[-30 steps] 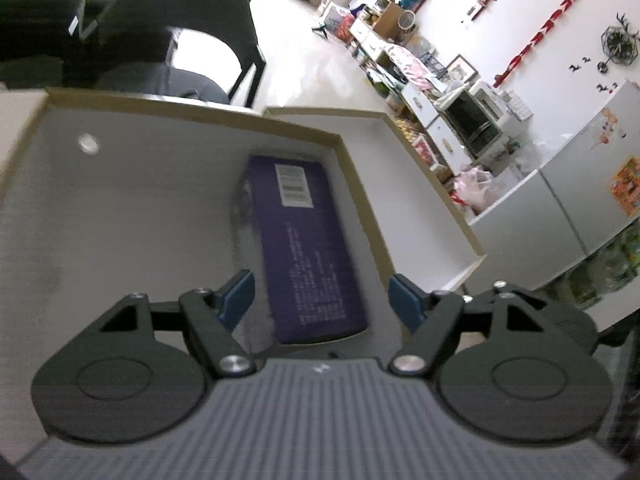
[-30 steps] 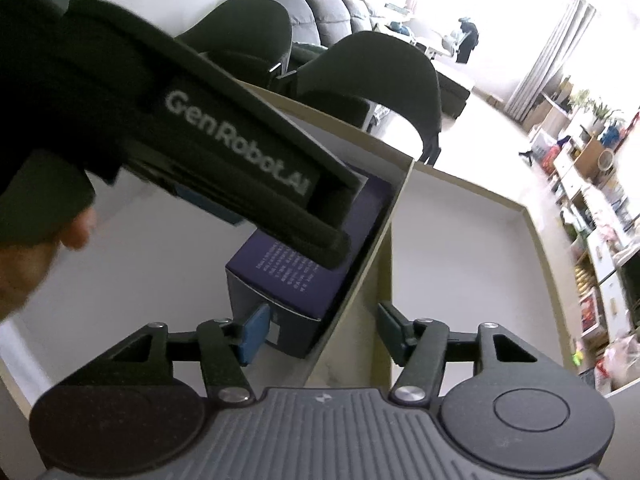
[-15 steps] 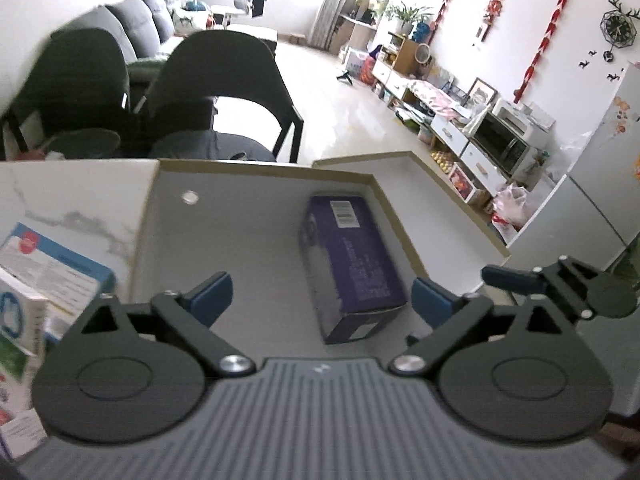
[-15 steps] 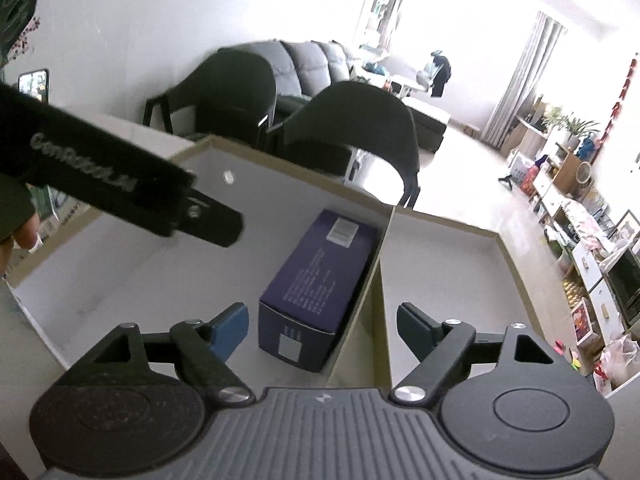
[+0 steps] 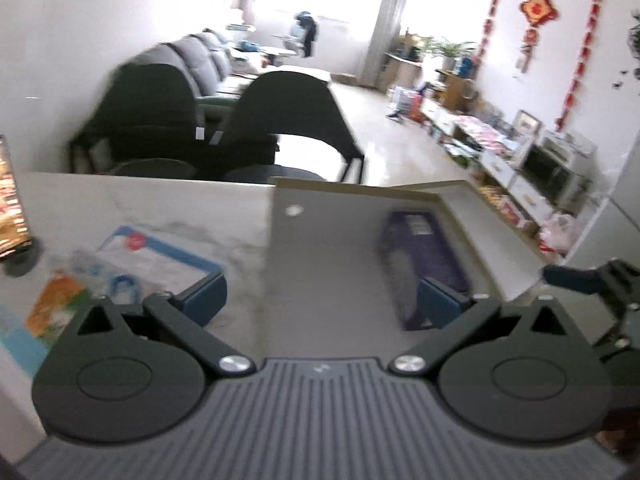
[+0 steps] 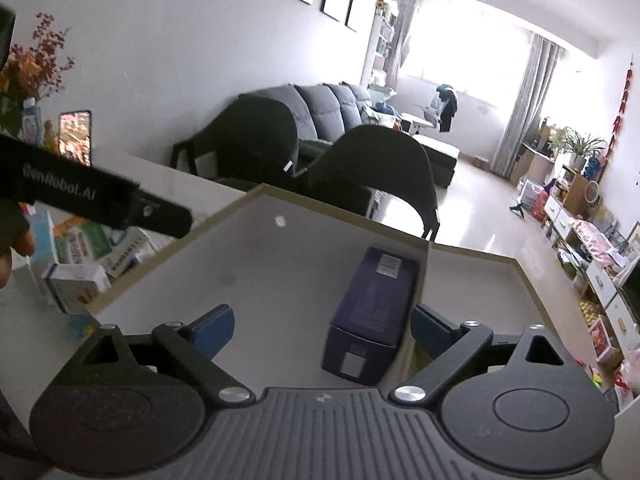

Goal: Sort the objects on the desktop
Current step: 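Move the left gripper back to the pile and grasp a white box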

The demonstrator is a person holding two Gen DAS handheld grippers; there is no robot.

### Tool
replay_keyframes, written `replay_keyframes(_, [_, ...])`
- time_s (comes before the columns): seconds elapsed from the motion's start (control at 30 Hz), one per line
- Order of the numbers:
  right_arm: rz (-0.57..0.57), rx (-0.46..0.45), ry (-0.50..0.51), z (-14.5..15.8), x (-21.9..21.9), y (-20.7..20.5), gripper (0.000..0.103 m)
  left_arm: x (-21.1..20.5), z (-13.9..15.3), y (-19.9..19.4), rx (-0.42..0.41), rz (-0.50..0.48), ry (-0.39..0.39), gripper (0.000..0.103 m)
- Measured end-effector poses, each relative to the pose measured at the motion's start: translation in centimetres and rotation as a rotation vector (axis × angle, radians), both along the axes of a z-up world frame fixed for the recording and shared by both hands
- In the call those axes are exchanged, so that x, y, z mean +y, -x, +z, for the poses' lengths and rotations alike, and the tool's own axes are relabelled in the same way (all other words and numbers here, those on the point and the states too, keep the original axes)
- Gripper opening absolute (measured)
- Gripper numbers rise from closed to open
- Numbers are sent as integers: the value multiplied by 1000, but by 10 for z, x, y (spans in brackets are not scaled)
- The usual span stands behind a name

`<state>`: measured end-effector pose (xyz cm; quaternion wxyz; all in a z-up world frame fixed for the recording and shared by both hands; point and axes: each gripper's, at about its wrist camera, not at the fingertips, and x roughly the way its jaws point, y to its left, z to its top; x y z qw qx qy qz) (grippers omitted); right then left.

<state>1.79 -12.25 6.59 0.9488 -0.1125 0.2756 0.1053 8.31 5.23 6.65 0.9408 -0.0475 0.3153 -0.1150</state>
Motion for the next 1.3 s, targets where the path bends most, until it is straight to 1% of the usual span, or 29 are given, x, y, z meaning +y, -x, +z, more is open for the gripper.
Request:
replay_keyframes(0.13, [19,-18,-37,3,9,13,97,25,-7,11,-8,101,-23,103])
replay_keyframes(0.3, [27,-35,-82,2,21,25,99,60,-21,22,27,207,-15,103])
replay_keyframes(0.5, [2,-24,-156,-4,31,37,99,101,-31,36,51,321,-14,103])
replay_keyframes(0.6, [9,-25,-169,-6,37,41,100,122,-38,40,66,385,8,103])
replay_keyframes(0.77, [27,-33,-155,-5,49,45,100,156,-57,44,109,503,65,103])
replay_keyframes(0.97, [58,-11,-150,-10,63,43,101,188,-80,49,156,646,107,101])
replay_keyframes(1.0, [62,-7,-148,-11,64,42,100,192,-84,50,164,661,110,99])
replay_keyframes(1.03, [67,-3,-145,-13,66,41,100,197,-87,51,169,670,117,100])
replay_keyframes(1.1, [76,2,-143,-14,70,40,100,206,-91,55,169,674,157,100])
replay_keyframes(1.17, [83,6,-141,-14,72,39,100,211,-94,57,168,672,177,98])
replay_keyframes(1.27, [92,11,-140,-16,75,37,100,215,-92,62,163,663,183,89])
replay_keyframes(1.3, [93,12,-140,-16,76,37,100,216,-92,62,166,662,185,83])
